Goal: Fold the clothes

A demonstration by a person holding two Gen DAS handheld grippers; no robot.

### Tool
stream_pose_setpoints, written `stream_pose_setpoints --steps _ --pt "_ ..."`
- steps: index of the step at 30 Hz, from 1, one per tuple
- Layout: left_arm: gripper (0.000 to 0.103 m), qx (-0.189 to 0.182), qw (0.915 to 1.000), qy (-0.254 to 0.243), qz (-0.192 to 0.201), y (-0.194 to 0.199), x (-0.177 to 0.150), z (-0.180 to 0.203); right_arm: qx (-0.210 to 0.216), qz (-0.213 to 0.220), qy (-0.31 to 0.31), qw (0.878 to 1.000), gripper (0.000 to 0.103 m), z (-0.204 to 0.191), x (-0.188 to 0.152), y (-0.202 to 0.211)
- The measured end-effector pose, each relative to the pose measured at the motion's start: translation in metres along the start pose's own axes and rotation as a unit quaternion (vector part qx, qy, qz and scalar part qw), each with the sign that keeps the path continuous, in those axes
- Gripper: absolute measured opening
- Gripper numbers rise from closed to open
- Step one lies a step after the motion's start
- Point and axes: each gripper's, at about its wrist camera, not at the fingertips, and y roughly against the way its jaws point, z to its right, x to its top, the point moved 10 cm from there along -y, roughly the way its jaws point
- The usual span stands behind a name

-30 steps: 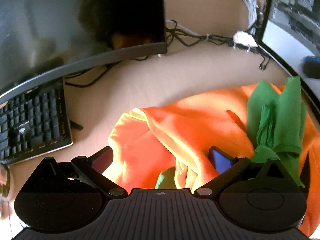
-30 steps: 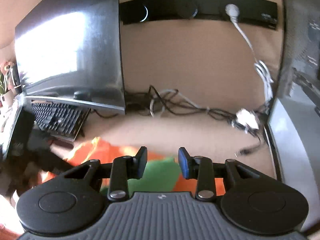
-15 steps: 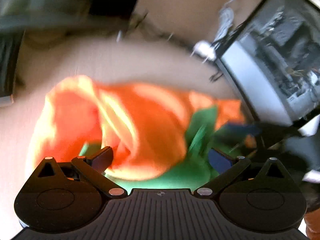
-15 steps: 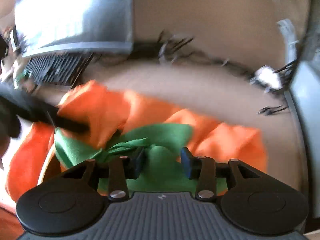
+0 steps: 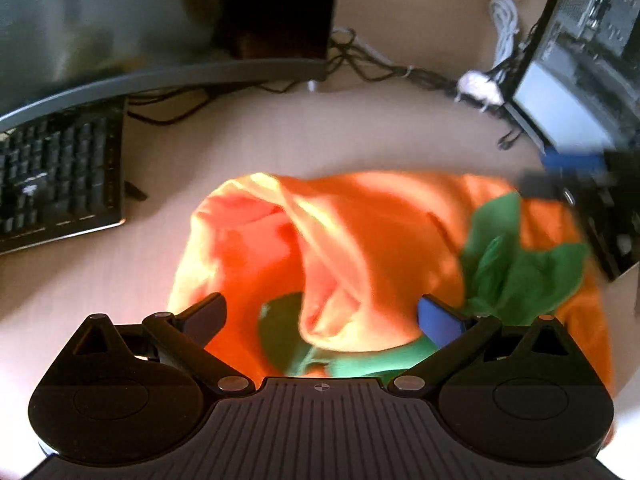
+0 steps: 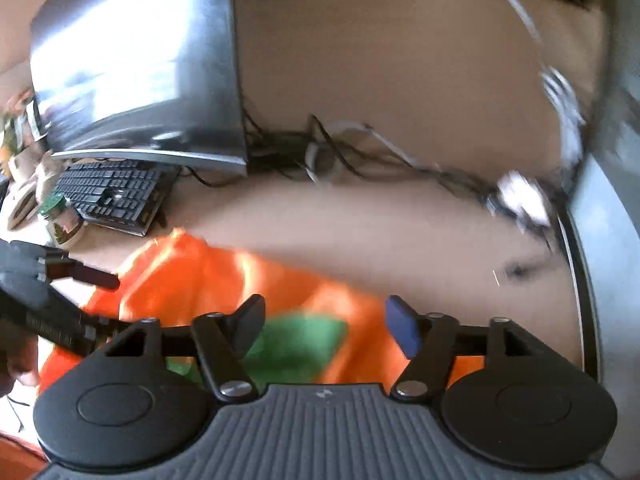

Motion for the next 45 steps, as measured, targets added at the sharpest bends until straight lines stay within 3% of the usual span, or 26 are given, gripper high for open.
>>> stream_pose_setpoints --steps 4,8,12,14,17,20,24,26,29,32,35,39,42,45 --pt "0.103 0.018 0.9996 -0.008 -0.021 -0.010 -0.012 -0.001 0.029 -0.055 0.049 0.997 0.068 -0.003 0.010 -0.058" --pt "0.103 0.023 0.9996 -0.004 -0.017 -0.010 -0.017 -0.003 0.060 -0.103 0.037 0.992 0.068 0.000 0.001 -0.092" --pt "0.103 0.024 0.9996 0.002 -0.016 -0.010 -0.020 -0.006 0.080 -0.125 -0.003 0.989 0.067 0.000 -0.006 -0.100" --pt "0.103 0.024 0.9996 0.003 -0.016 -0.011 -0.019 -0.006 0.091 -0.125 -0.017 0.988 0.042 -0.004 -0.007 -0.095" --pt "0.103 0.023 0.9996 -0.003 -0.018 -0.012 -0.020 -0.006 0.095 -0.111 -0.022 0.989 0.015 -0.012 -0.005 -0.078" --pt "0.103 0.022 0.9995 -0.012 -0.019 -0.011 -0.021 -0.006 0.097 -0.082 -0.023 0.992 0.010 -0.026 0.000 -0.046" --pt "0.103 0.019 0.9993 -0.022 -0.023 -0.011 -0.027 -0.009 0.130 -0.052 -0.046 0.989 0.009 -0.048 -0.003 0.007" --pt "0.103 0.017 0.9992 -0.025 -0.026 -0.011 -0.030 -0.011 0.150 -0.061 -0.057 0.985 0.009 -0.062 -0.019 0.022" --pt "0.103 0.009 0.9991 -0.030 -0.029 -0.010 -0.033 -0.013 0.154 -0.110 -0.075 0.979 0.010 -0.080 -0.065 0.018" --pt "0.103 -0.009 0.9983 -0.042 -0.038 0.001 -0.041 -0.014 0.132 -0.142 -0.065 0.979 0.010 -0.094 -0.104 0.008" --pt "0.103 -0.040 0.9977 -0.047 -0.030 0.028 -0.045 -0.020 0.118 -0.121 -0.049 0.984 0.010 -0.100 -0.109 0.011" --pt "0.103 -0.111 0.9931 -0.027 0.029 0.080 -0.023 -0.028 0.112 -0.108 -0.067 0.986 0.010 -0.095 -0.113 0.010" --pt "0.103 -0.154 0.9829 -0.004 0.101 0.118 0.009 -0.033 0.102 -0.098 -0.066 0.988 0.010 -0.095 -0.113 0.013" --pt "0.103 -0.221 0.9637 0.019 0.149 0.132 0.034 -0.023 0.094 -0.085 -0.060 0.990 0.011 -0.095 -0.106 0.022"
